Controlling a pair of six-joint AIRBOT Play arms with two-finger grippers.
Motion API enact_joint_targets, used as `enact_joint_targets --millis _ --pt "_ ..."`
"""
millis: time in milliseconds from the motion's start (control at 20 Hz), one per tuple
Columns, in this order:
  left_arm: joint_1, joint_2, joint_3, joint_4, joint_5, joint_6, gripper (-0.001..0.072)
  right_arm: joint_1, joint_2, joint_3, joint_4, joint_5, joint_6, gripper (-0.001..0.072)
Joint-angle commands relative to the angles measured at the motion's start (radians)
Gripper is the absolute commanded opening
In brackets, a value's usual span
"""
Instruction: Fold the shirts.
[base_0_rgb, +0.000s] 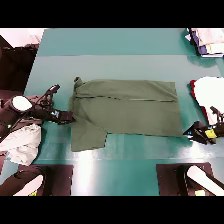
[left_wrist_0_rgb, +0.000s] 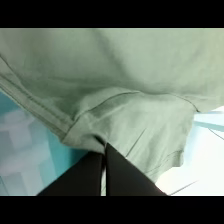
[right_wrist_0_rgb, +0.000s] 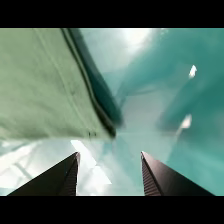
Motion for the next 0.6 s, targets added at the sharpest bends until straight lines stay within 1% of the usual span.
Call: enact_joint_targets --millis 0,150,200,300,400,450,500,550 --pt "-0.001 0.001 0.005 0.000 -0.002 0.003 0.0029 -0.015 -0.038 -0.040 0.085 -0.068 -0.018 0.0435" --pt "-0.001 0.001 0.005 0.000 0.001 0.002 0.0029 -0.003 -0.059 -0.041 0.114 -0.093 -0.018 0.0429" --pt "-0.001 0.001 0.005 0.000 0.003 0.002 0.0029 0.019 -0.069 -0.041 0.118 -0.094 -0.018 0.0385" --pt "-0.001 0.001 0.005 -0.001 -0.005 0.002 0.0029 0.074 -0.088 -0.041 0.118 -0.112 -0.018 0.0351" --pt "-0.001 0.001 0.005 0.000 -0.025 0.003 0.0029 0.111 -0.084 -0.040 0.117 -0.122 -0.029 0.0182" --pt "-0.001 0.001 0.005 0.005 -0.033 0.003 0.0029 0.119 -0.067 -0.040 0.116 -0.124 -0.043 0.0053" --pt "-0.001 0.001 0.006 0.010 -0.046 0.003 0.0029 0.120 -0.042 -0.040 0.108 -0.122 -0.045 0.0025" --pt "-0.001 0.001 0.014 0.026 -0.077 0.002 0.0028 0.120 -0.005 -0.038 0.082 -0.114 -0.045 0.0024"
